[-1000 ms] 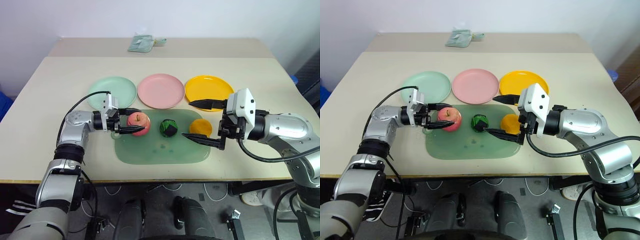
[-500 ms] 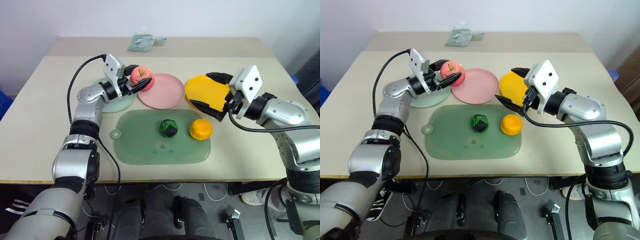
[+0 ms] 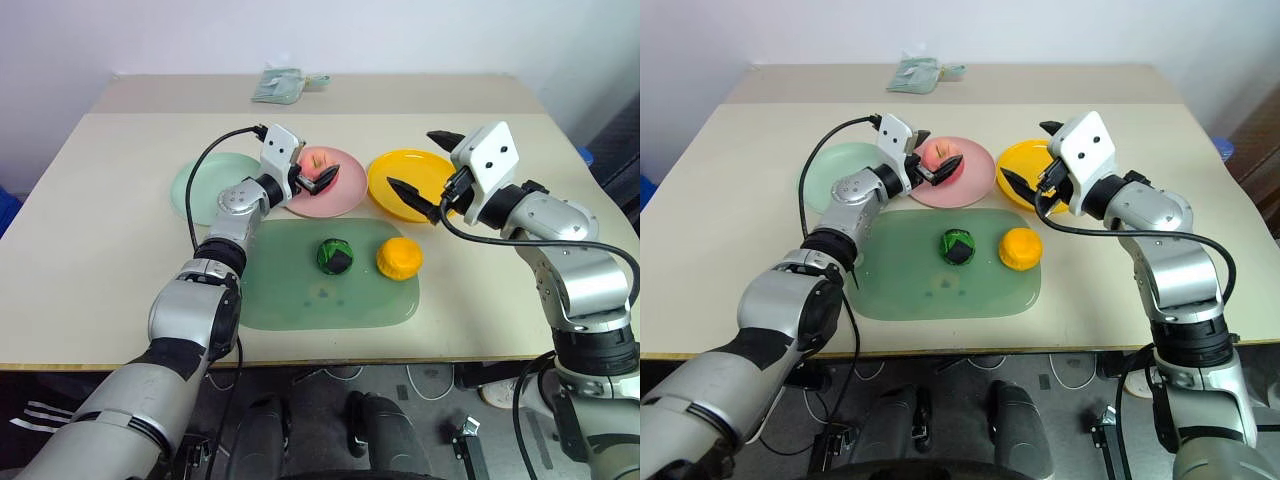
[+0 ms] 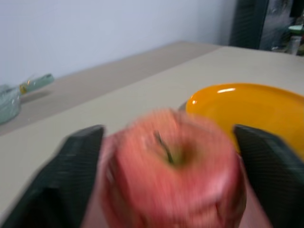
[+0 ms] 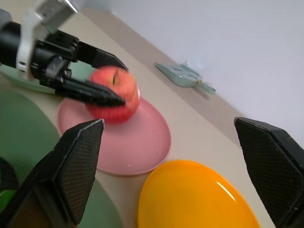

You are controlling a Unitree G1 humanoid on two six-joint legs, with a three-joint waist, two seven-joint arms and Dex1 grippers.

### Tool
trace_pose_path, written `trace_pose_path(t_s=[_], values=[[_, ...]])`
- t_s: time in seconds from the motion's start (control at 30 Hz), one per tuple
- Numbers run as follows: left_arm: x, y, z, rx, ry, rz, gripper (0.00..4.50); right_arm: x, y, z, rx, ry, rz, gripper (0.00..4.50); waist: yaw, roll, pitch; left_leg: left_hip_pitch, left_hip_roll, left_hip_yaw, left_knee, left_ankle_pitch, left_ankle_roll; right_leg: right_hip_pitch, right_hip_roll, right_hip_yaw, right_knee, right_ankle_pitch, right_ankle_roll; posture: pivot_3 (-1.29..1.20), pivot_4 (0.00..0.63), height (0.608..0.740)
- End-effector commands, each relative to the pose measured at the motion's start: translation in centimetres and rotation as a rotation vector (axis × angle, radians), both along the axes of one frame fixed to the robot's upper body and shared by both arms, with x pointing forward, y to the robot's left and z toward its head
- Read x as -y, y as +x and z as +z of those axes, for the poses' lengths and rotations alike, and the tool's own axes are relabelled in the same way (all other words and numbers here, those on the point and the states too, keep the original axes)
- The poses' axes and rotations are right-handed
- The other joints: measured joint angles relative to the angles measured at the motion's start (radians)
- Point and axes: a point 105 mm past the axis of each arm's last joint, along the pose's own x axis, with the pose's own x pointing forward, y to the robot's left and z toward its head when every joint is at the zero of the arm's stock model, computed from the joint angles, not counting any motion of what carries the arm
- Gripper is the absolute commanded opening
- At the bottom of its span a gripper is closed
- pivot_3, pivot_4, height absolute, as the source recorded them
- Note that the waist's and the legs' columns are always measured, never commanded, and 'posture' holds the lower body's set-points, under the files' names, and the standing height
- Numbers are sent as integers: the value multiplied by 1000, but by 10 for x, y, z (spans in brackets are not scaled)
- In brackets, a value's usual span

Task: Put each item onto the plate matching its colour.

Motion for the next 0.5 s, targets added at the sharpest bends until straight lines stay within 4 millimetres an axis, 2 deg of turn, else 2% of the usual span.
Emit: trace_pose_path(t_s=[0.03, 0.2, 0.3, 0.4, 0.5], values=[[2, 0, 23, 73, -15, -18, 4489, 4, -9, 17, 68, -1, -8, 4500, 0, 0, 0, 0, 0, 0, 0, 0, 0, 0, 0, 0, 0, 0, 0, 0, 150, 740], [3, -8, 40, 82, -96, -142, 4489, 3, -12, 17, 60, 7, 13, 4500, 1, 0, 0, 0, 0, 0, 0, 0, 0, 0, 0, 0, 0, 0, 0, 0, 150, 740], [3, -22, 49, 92, -133, -312, 4489, -1, -15, 16, 52, 10, 44, 4500, 0, 0, 0, 0, 0, 0, 0, 0, 0, 0, 0, 0, 0, 0, 0, 0, 150, 740], [0, -45, 47, 50, -146, -559, 4489, -6, -20, 14, 27, 16, 98, 4500, -1, 0, 0, 0, 0, 0, 0, 0, 0, 0, 0, 0, 0, 0, 0, 0, 150, 740], [-4, -71, 30, -32, -86, -771, 4489, -15, -39, 5, -45, 0, 229, 4500, -2, 1, 0, 0, 0, 0, 0, 0, 0, 0, 0, 0, 0, 0, 0, 0, 150, 740]])
